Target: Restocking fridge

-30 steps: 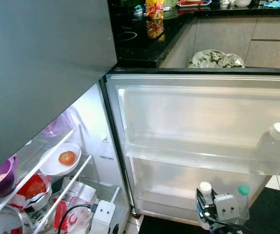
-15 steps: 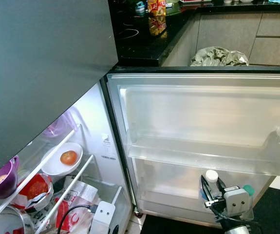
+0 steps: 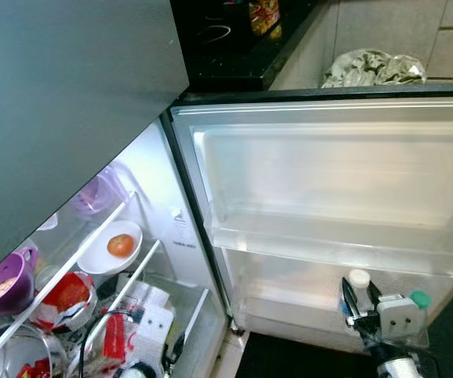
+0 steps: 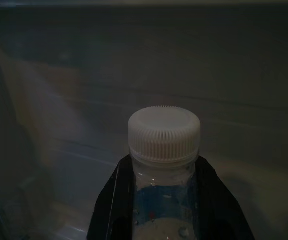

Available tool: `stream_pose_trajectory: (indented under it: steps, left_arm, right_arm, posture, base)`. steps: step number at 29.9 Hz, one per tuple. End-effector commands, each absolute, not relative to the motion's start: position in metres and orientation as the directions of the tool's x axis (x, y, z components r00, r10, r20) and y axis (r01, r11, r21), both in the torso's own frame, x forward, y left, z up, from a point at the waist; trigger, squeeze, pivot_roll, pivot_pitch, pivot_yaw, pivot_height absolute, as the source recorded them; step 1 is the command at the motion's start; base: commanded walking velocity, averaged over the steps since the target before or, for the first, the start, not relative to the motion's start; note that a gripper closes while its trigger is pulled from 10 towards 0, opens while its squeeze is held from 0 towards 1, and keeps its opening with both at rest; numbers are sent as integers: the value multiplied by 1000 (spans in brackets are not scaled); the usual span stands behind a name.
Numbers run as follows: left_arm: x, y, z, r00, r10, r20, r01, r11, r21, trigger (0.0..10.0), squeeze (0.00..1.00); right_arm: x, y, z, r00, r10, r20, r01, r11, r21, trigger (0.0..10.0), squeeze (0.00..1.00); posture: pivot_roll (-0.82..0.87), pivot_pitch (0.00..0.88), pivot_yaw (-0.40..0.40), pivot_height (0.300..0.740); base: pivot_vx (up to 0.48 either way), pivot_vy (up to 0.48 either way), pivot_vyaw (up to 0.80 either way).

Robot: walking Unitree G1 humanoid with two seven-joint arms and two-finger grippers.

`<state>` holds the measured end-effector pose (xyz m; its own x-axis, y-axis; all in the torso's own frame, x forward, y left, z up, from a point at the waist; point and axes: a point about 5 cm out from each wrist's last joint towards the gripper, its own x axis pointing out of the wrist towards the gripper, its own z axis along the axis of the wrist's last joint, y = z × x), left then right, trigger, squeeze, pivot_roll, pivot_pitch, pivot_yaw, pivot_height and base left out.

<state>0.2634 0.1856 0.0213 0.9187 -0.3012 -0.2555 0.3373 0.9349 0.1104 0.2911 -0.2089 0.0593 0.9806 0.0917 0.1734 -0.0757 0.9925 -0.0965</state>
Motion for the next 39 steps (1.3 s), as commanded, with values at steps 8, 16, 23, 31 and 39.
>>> stream_pose_trajectory:
  steps: [8,16,23,31,39]
  left_arm:
    - [243,138,36,715,-662,-225,679,734,-3,10000,0]
    - [240,114,53,577,-789,-209,813,580,53,10000,0]
    - [239,105,64,539,-819,-197,841,538,63,10000,0]
    - [235,103,68,528,-826,-198,848,527,64,10000,0]
    - [237,101,69,524,-827,-204,850,522,71,10000,0]
  right_arm:
    - [291,-215,58,985,60,160,-38,990,-137,10000,0]
    - [294,-221,61,987,3,160,27,982,-185,10000,0]
    - [291,-235,57,988,-81,129,109,969,-223,10000,0]
    - [283,-254,52,964,-245,103,260,949,-179,10000,0]
    - [283,-251,49,962,-257,88,264,960,-89,10000,671]
  posture:
    - [147,331,176,621]
    - [165,351,191,621]
    - [172,352,200,621]
    - [169,347,200,621]
    - [165,338,198,621]
  base:
    - [0,0,0]
    - [0,0,0]
    - [0,0,0]
    - [0,0,0]
    - [0,0,0]
